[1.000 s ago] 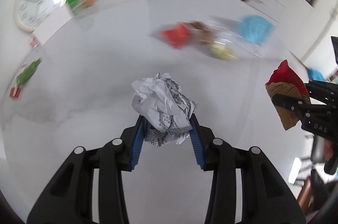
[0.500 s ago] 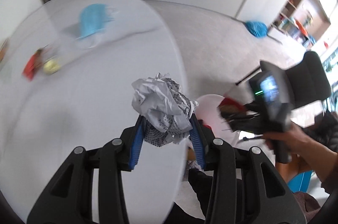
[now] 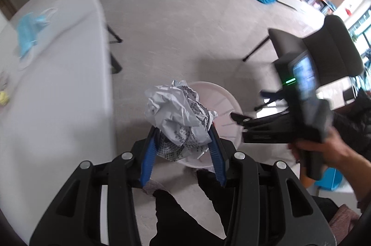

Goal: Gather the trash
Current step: 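Drop the white paper and red paper into the white bin, then grasp the red paper with the left tool while the right tool grasps the snack wrapper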

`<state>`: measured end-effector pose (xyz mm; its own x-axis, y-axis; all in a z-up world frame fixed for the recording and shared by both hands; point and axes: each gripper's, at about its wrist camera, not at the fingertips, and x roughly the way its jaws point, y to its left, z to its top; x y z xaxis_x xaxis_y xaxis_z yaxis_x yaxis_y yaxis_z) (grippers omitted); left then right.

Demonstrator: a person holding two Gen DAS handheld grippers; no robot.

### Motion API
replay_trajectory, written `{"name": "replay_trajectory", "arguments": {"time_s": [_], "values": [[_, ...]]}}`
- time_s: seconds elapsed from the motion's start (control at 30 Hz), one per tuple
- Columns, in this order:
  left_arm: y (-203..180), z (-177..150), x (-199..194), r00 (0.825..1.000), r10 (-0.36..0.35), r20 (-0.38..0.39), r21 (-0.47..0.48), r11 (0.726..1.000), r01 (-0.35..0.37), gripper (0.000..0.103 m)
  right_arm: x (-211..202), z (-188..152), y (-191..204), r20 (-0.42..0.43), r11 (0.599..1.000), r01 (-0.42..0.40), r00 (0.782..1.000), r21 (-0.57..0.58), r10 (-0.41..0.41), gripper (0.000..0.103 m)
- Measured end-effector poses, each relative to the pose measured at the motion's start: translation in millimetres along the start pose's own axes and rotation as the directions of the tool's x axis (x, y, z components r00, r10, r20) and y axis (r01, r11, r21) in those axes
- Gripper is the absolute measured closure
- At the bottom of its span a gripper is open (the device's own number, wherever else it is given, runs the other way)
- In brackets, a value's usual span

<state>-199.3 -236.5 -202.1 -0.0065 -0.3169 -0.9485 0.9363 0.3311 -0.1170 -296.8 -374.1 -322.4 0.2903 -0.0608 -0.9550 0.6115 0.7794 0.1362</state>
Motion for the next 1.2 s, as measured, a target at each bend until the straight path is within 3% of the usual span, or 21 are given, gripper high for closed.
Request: {"name": "replay_trajectory", "arguments": {"time_s": [0.1, 0.13, 0.17, 0.27, 0.4, 0.53, 0.7, 1.0, 1.2], "values": [[-20, 3, 22, 0.998, -0.045, -0.031, 0.037, 0.998, 0.046, 0.049, -38, -5, -18, 0.062, 1.000, 0.019, 0.998, 0.007, -0.020, 0.003], [-27, 4, 32, 0.997, -0.064, -0.048, 0.051, 0.997, 0.066, 0.039, -46, -6, -24, 0.075, 1.000, 0.019, 0.997, 0.009, -0.020, 0.003], [-32, 4, 39, 0.996, -0.063, -0.059, 0.056, 0.996, 0.066, 0.029, -57, -7, -31, 0.091, 1.000, 0.021, 0.996, 0.015, -0.022, 0.003], [-43, 4, 54, 0.995, -0.040, -0.095, 0.066, 0.997, 0.047, 0.019, -73, -9, -43, 0.105, 1.000, 0.014, 0.994, 0.025, -0.017, 0.003], [-44, 9, 44, 0.996, 0.007, -0.091, 0.041, 0.999, -0.003, 0.019, -87, -5, -47, 0.109, 0.999, 0.021, 0.994, 0.037, -0.025, 0.003], [-33, 16, -1, 0.998, 0.070, -0.001, -0.034, 0.997, -0.070, 0.011, -113, -3, -38, 0.138, 0.999, 0.015, 0.990, 0.036, -0.020, 0.003], [-13, 24, -50, 0.988, 0.126, 0.091, -0.135, 0.984, -0.113, 0.010, -130, 7, -22, 0.161, 1.000, -0.006, 0.987, 0.005, 0.005, 0.003], [36, 21, -102, 0.965, 0.199, 0.171, -0.289, 0.947, -0.144, 0.009, -144, 39, 39, 0.195, 0.987, -0.022, 0.979, -0.158, 0.053, 0.003], [90, -2, -131, 0.944, 0.257, 0.206, -0.399, 0.903, -0.158, 0.009, -147, 65, 101, 0.208, 0.970, -0.054, 0.972, -0.237, 0.105, 0.003]]}}
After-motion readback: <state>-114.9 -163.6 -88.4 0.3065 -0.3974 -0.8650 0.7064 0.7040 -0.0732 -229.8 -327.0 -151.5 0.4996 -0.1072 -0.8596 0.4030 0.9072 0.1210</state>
